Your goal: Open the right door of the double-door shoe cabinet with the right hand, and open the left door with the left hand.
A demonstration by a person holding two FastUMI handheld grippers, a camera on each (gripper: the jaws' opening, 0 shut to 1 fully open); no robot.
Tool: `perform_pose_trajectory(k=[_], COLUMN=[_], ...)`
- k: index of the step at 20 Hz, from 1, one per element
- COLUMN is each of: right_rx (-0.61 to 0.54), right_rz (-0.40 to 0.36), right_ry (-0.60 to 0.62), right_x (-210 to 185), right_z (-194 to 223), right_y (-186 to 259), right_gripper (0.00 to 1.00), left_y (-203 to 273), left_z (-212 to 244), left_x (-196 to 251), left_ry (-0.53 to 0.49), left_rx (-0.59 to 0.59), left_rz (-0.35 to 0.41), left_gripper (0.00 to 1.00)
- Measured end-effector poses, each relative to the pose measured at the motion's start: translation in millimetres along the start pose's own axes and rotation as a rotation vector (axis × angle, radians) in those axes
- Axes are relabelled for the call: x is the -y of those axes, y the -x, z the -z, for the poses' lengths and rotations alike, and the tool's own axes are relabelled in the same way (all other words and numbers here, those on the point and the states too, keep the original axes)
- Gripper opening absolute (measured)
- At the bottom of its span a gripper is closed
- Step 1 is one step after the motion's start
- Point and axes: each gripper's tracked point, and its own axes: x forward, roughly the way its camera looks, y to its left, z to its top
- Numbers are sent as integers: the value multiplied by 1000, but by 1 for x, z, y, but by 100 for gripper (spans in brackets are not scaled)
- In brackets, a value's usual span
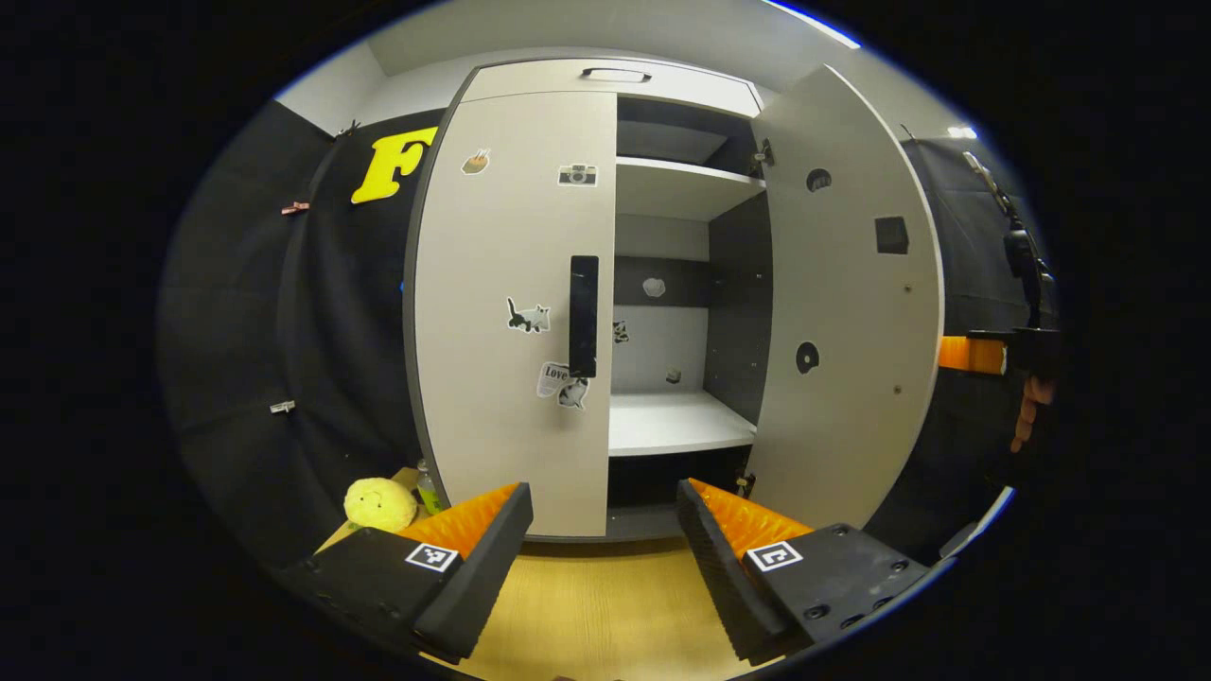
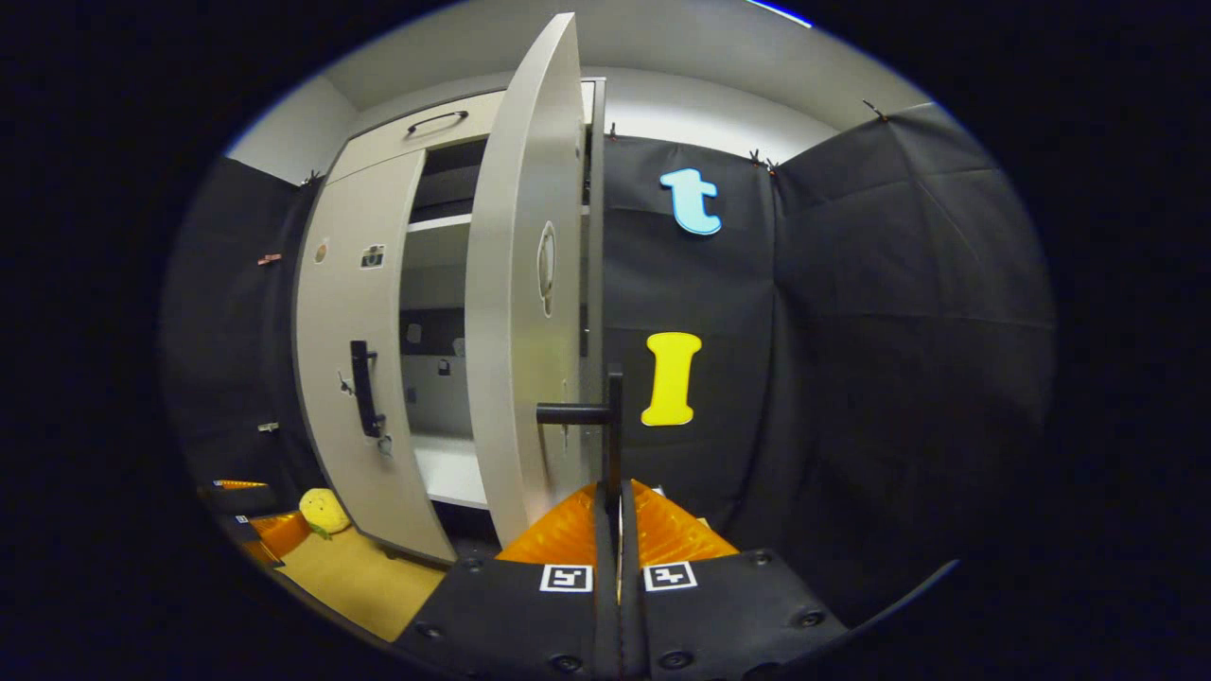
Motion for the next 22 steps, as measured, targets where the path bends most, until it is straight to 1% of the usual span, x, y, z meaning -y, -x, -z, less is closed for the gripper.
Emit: perform_pose_trajectory(k=[1, 2, 5, 7, 11, 15, 18, 19, 20, 21, 22], right_rx=[-8, -10, 3, -17, -26, 12, -7, -12, -22, -33, -50], right_rz=[-36, -45, -40, -55, -67, -22, -4, 5, 8, 8, -1], right_ry=[-50, -47, 24, 14, -29, 8, 9, 7, 8, 13, 17], right_x=[-15, -25, -14, -13, -11, 0, 2, 3, 2, -3, -11], right_z=[3, 6, 5, 13, 20, 25, 38, 42, 46, 52, 58], right_y=[7, 13, 12, 14, 29, 50, 65, 74, 78, 83, 86], right_gripper=[12, 9, 9, 8, 9, 8, 9, 19, 24, 36, 43], left_y=[1, 2, 6, 8, 6, -4, -15, -19, -24, -30, -36], left_z=[1, 3, 7, 7, 5, -10, -25, -30, -34, -39, -42], left_x=[1, 5, 9, 13, 9, -2, -11, -14, -16, -19, -20], left_ry=[0, 0, 9, 17, -3, -31, -62, -75, -86, -91, -93], left_rx=[-4, -8, -16, -14, -7, 15, 36, 42, 49, 56, 61], left_rz=[-7, -16, -47, -60, -88, -104, -103, -104, -106, -107, -104], left_gripper=[95, 95, 95, 95, 95, 95, 95, 95, 95, 92, 95])
